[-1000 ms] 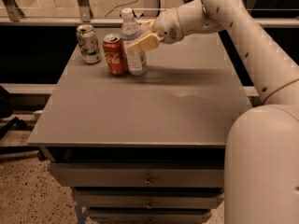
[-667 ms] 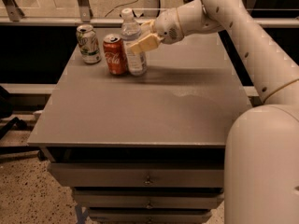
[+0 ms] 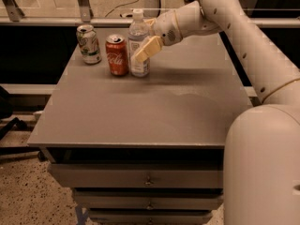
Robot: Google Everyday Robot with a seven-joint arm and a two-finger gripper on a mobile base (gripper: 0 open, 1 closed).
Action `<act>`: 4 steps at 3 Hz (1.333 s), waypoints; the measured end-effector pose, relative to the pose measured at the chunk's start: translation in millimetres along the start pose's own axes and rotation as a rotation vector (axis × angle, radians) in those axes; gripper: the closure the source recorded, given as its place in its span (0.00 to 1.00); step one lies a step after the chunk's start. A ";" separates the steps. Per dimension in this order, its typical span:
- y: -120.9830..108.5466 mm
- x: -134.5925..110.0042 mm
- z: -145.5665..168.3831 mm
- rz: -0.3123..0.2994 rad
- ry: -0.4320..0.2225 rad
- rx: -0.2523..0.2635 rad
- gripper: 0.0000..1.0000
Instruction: Move blue plastic bottle near coke can
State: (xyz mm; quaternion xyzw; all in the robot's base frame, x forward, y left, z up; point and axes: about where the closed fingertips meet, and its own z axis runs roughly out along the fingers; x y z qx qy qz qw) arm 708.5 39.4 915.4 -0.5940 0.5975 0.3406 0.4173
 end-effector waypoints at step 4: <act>35.7 20.7 -81.0 0.103 0.149 0.197 0.00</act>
Offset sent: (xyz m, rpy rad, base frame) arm -0.0283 -0.0657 0.0095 -0.0944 0.0085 -0.1803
